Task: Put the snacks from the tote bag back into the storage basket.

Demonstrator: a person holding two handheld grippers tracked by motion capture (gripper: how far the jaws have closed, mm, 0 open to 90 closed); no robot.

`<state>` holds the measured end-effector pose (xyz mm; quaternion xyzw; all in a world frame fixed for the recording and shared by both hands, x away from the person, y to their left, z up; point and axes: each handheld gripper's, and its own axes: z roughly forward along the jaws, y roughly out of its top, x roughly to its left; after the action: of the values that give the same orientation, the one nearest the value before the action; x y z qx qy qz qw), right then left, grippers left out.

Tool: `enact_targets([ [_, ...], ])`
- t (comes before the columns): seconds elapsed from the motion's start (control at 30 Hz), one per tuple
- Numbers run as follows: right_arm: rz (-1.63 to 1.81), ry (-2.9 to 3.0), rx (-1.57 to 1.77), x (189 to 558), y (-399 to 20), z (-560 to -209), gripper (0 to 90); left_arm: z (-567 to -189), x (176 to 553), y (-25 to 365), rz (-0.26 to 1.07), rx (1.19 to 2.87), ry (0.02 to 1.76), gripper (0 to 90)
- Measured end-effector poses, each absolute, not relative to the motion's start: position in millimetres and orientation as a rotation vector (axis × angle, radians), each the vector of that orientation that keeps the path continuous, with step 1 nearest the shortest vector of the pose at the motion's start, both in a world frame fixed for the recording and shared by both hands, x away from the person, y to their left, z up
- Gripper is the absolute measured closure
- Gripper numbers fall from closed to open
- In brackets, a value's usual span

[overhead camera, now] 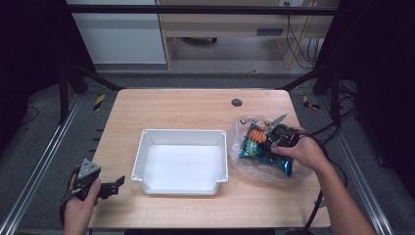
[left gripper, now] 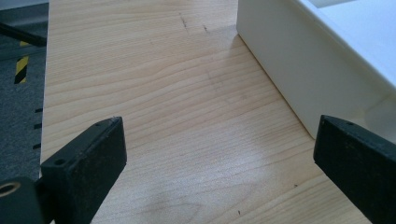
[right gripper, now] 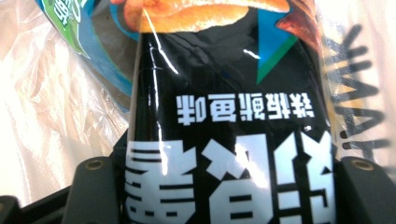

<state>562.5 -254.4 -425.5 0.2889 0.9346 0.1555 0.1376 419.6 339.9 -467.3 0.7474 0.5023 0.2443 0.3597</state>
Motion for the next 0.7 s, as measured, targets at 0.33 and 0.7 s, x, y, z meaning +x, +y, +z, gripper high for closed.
enact_targets([
  [0.33, 0.526, 2.656, 0.819, 551.0, -266.1, -410.3, 37.5, -467.3, 419.6, 339.6, 0.631, 1.929, 1.296, 2.4],
  [0.7, 0.621, 2.582, 0.838, 542.0, -279.6, -390.6, 37.8, -467.6, 419.7, 339.4, 0.629, 1.928, 1.297, 2.4],
])
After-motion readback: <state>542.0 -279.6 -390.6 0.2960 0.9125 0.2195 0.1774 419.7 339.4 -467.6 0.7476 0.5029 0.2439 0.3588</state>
